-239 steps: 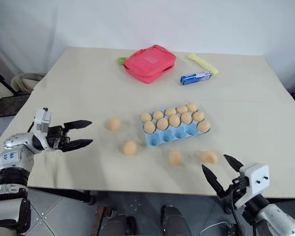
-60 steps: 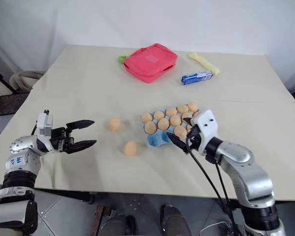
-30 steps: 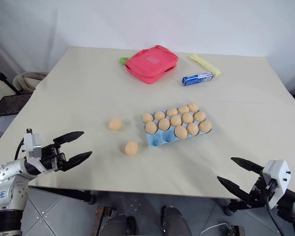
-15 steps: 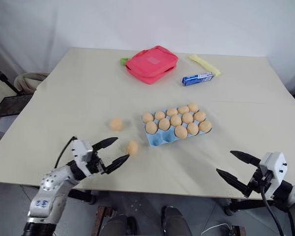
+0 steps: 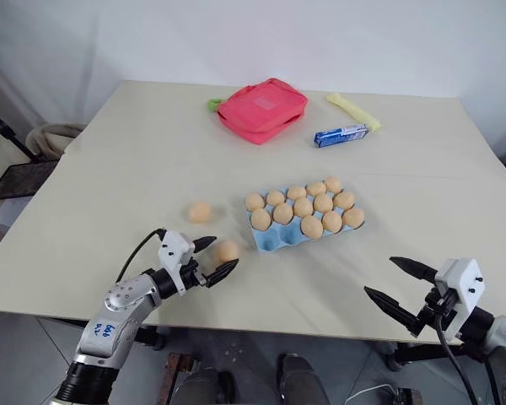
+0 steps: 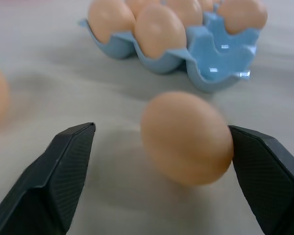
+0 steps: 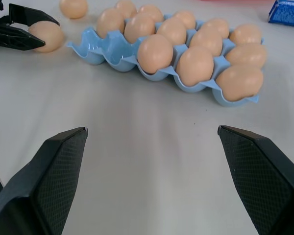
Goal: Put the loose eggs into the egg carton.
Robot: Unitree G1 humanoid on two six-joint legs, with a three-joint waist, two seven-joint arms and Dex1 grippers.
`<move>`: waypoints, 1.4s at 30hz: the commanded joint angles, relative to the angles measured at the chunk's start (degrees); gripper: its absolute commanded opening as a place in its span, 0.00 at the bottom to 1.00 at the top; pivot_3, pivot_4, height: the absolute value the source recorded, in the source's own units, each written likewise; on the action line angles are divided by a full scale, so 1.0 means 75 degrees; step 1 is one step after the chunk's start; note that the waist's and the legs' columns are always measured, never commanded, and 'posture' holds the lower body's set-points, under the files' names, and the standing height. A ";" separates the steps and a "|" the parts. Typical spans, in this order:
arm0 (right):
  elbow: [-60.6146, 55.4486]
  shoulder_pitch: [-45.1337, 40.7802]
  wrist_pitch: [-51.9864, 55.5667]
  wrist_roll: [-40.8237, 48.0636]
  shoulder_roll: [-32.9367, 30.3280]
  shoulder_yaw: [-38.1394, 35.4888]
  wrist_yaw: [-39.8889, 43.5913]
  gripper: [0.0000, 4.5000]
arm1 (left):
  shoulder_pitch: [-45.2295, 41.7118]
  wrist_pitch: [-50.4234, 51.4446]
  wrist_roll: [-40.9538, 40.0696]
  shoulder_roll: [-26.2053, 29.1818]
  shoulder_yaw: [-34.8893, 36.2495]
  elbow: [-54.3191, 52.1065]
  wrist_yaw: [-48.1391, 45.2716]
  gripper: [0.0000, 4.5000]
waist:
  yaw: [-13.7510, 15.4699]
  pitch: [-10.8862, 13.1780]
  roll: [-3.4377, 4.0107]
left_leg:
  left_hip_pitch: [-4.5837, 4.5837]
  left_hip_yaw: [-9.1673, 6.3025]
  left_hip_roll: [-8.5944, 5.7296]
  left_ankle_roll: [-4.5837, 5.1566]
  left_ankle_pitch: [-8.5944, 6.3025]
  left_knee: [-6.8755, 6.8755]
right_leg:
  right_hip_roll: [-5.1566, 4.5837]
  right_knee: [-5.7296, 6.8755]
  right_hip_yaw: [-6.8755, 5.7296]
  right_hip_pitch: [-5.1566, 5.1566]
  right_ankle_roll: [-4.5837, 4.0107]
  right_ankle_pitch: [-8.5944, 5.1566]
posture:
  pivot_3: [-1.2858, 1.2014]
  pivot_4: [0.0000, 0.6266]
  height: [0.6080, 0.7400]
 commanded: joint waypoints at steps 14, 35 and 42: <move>-0.0494 0.0152 -0.0011 0.0137 0.0026 -0.0058 -0.0298 1.00 | -0.0723 -0.0543 -0.0664 0.0021 -0.0063 -0.0511 -0.1156 0.43 | 0.0004 0.0000 0.0001 | -0.0003 0.0000 0.0000 -0.0001 0.0000 0.0000 | -0.0001 -0.0004 0.0000 0.0001 -0.0010 -0.0006 | 0.52 0.24 1.00; -0.0315 0.0288 -0.0477 0.0004 0.0358 -0.0117 -0.0498 1.00 | -0.3779 0.0390 0.0390 -0.1373 -0.1779 0.2094 -0.0821 0.43 | -0.0010 0.0002 0.0003 | -0.0006 -0.0017 -0.0010 0.0010 0.0006 0.0007 | 0.0010 -0.0011 0.0003 0.0010 0.0023 0.0012 | 0.52 0.24 1.00; -0.0396 0.0661 -0.0693 0.0007 0.0514 -0.0157 -0.0584 1.00 | -0.3964 0.0398 0.0650 -0.1577 -0.1767 0.2374 -0.0577 0.43 | 0.0011 0.0004 0.0005 | -0.0014 -0.0022 -0.0011 0.0007 0.0005 0.0002 | 0.0006 -0.0012 -0.0002 0.0006 0.0023 0.0012 | 0.52 0.24 1.00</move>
